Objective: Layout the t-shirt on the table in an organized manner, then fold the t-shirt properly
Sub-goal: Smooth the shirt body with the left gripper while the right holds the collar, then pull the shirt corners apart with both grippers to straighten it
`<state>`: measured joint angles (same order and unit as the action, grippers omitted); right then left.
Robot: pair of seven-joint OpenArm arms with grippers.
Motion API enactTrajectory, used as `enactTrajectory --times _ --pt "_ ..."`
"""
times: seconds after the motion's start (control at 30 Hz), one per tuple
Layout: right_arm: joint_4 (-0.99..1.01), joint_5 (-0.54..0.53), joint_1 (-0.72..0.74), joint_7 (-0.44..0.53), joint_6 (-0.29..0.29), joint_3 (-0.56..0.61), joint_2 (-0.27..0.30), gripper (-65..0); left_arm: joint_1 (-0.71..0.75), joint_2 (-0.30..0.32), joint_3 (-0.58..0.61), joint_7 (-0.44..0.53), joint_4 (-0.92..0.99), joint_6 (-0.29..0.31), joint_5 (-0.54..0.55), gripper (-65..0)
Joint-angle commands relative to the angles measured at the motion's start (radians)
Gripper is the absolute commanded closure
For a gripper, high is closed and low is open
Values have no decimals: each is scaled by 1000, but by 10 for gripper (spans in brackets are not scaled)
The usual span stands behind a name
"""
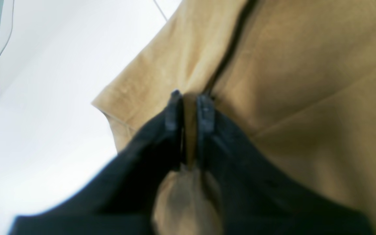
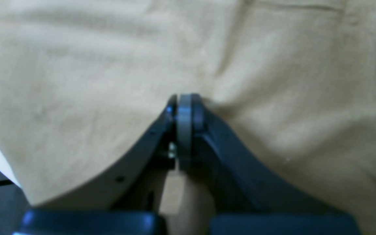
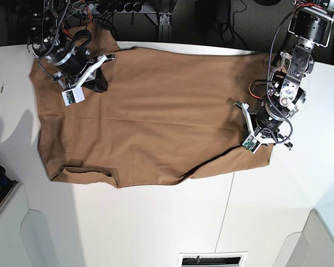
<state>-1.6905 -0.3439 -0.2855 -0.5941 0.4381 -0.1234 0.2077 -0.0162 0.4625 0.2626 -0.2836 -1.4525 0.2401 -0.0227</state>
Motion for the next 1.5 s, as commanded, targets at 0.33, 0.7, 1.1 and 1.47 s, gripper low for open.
enactTrajectory --times 0.33,0.7,1.1,1.47 --pt "-5 26 -6 -32 -11 -3 8 0 -162 12 -6 26 -13 -38 5 0" --pt "-5 25 -6 -31 -11 -3 8 0 -465 11 -6 100 301 40 169 -370" --pt "-53 25 -4 -5 -12 -40 8 0 -300 130 -16 -163 126 -13 311 -188" --pt "-114 -48 -6 -40 -11 -211 8 0 112 198 -118 -156 -237 98 421 -25"
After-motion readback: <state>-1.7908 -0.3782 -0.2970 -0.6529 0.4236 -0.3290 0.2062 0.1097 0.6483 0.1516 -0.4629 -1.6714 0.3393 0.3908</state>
